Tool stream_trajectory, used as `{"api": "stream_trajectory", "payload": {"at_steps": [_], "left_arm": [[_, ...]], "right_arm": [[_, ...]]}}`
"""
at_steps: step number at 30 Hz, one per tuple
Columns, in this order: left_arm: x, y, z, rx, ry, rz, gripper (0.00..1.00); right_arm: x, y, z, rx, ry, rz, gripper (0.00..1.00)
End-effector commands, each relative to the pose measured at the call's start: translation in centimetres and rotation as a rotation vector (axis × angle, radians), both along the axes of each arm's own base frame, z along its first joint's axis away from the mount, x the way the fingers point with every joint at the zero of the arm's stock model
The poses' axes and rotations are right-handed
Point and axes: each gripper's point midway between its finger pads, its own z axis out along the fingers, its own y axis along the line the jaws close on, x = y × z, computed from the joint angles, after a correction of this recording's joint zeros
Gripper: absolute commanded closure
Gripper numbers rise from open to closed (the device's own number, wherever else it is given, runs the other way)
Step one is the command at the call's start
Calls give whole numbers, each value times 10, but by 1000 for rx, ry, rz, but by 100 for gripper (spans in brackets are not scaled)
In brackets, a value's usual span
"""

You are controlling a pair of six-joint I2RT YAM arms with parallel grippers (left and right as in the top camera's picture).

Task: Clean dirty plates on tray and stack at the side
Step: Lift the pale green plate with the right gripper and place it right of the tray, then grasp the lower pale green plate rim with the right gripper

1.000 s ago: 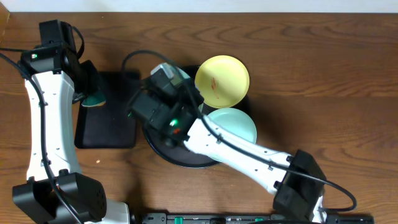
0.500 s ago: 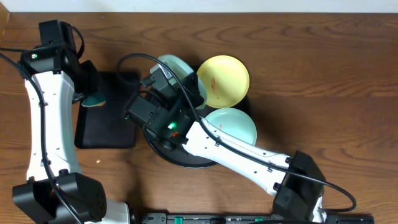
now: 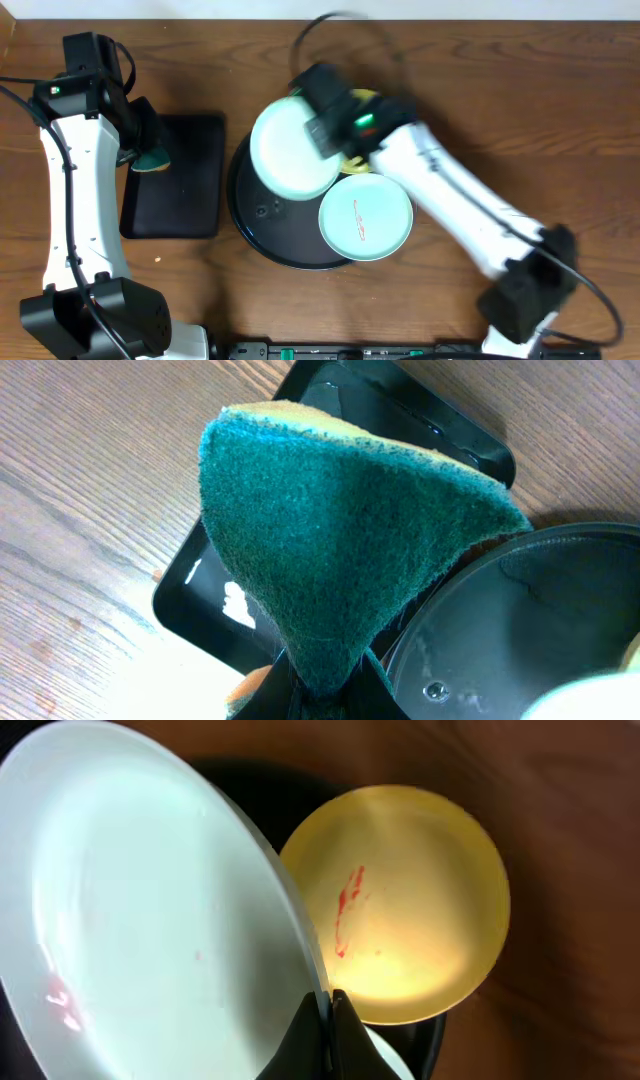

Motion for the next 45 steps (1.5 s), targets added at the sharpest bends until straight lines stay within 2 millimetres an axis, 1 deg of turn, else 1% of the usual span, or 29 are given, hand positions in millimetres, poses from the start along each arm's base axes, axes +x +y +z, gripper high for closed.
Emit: {"api": "stream_trajectory", "payload": {"at_steps": [1, 3, 4, 5, 6, 7, 10, 11, 13, 14, 16, 18, 21, 25, 26, 29, 33, 37, 40, 42, 45], "left_arm": [[0, 1, 1, 4, 3, -7, 93], [0, 1, 1, 5, 2, -7, 93], [0, 1, 1, 5, 2, -7, 93], [0, 1, 1, 5, 2, -7, 93], [0, 1, 1, 5, 2, -7, 93], [0, 1, 1, 5, 2, -7, 93], [0, 1, 1, 5, 2, -7, 92], [0, 1, 1, 5, 2, -7, 92], [0, 1, 1, 5, 2, -7, 92], [0, 1, 1, 5, 2, -7, 93], [0, 1, 1, 5, 2, -7, 93], [0, 1, 1, 5, 2, -7, 93], [0, 1, 1, 6, 2, -7, 93], [0, 1, 1, 6, 2, -7, 93], [0, 1, 1, 6, 2, -7, 93], [0, 2, 1, 8, 3, -6, 92], [0, 2, 1, 9, 2, -6, 92], [0, 2, 1, 9, 2, -6, 93], [0, 2, 1, 9, 2, -6, 93], [0, 2, 1, 9, 2, -6, 92], [0, 2, 1, 9, 2, -6, 93]], "right_arm": [[5, -36, 52, 253, 49, -40, 99], [14, -71, 55, 265, 64, -115, 99], [20, -97, 54, 264, 77, -175, 99], [24, -119, 52, 264, 92, -221, 99], [26, -140, 49, 266, 112, -259, 99], [26, -155, 47, 267, 127, -287, 99], [25, -209, 32, 249, 180, -410, 99], [24, -222, 27, 244, 194, -437, 99], [18, -253, 10, 236, 237, -516, 99], [15, -261, 3, 232, 252, -535, 99], [8, -277, -19, 226, 293, -579, 99], [2, -287, -42, 222, 323, -608, 99], [-5, -295, -75, 221, 348, -633, 99], [-11, -297, -115, 208, 347, -610, 99], [-14, -297, -129, 207, 345, -606, 99], [-17, -296, -143, 208, 338, -606, 99], [-19, -298, -148, 202, 333, -609, 99], [-19, -303, -148, 173, 326, -623, 94], [-17, -305, -145, 165, 321, -626, 84], [-16, -305, -139, 165, 323, -627, 74], [-13, -303, -125, 172, 335, -621, 69]]}}
